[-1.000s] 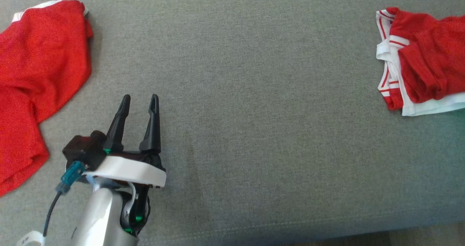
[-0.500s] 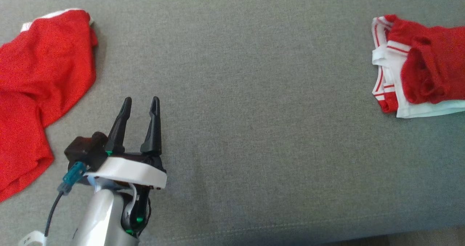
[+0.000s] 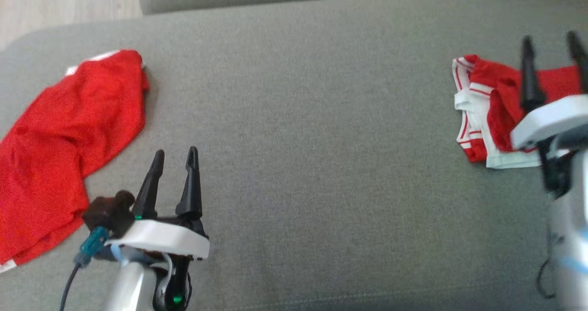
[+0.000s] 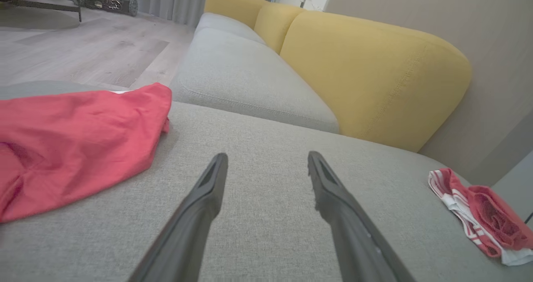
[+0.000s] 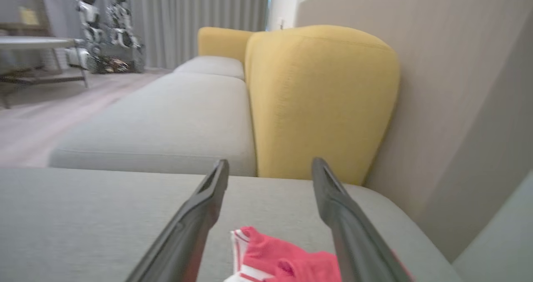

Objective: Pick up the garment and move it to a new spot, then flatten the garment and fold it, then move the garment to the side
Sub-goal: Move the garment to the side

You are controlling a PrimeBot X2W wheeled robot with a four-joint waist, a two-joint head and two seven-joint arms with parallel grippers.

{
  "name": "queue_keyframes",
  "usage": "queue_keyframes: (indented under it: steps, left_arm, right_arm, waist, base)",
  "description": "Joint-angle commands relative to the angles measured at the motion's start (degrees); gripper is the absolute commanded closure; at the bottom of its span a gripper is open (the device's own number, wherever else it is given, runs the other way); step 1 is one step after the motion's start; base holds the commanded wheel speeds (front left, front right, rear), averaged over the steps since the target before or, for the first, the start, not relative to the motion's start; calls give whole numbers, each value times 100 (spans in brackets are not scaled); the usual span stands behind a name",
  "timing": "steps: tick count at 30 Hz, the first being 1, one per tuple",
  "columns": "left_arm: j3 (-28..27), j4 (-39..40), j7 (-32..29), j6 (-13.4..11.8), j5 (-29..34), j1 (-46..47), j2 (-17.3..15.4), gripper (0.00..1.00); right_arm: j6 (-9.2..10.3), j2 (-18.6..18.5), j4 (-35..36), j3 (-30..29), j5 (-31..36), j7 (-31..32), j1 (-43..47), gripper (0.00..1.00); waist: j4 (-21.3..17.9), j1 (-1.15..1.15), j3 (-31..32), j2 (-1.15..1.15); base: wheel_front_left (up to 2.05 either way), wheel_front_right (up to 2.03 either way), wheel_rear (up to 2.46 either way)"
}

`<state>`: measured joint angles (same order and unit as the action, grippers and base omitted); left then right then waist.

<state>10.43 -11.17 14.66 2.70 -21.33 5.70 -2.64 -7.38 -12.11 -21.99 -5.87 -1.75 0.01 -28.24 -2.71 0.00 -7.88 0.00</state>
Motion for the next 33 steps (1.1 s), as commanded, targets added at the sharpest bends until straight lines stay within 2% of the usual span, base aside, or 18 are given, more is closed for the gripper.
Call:
queue_keyframes:
  steps: [1, 5, 11, 17, 33]
  left_arm:
    - [-185, 216, 34, -29, -27, 83, -23, 0]
    - [-252, 277, 34, -112, -113, -52, -23, 0]
    - [-264, 298, 34, -136, -178, -191, -23, 0]
    - [-249, 401, 34, -234, -91, -497, -23, 0]
    - [-89, 680, 34, -459, -216, -687, -23, 0]
  right_arm:
    - [-11, 75, 331, 147, -71, -141, 28, 0]
    - [-11, 413, 617, 335, -246, -523, 490, 0]
    - [-11, 605, 600, 451, -354, -995, 1127, 0]
    - [-11, 833, 563, 558, -82, -1309, 1734, 0]
    - [-11, 922, 650, 731, -364, -1479, 2239, 0]
  waist:
    - [22, 0, 167, 0]
    - [37, 0, 351, 0]
    - [131, 0, 540, 0]
    - [134, 0, 737, 0]
    - [10, 0, 770, 0]
  base:
    - [0, 0, 0]
    - [0, 0, 0]
    - [0, 0, 0]
    - [0, 0, 0]
    - [0, 0, 0]
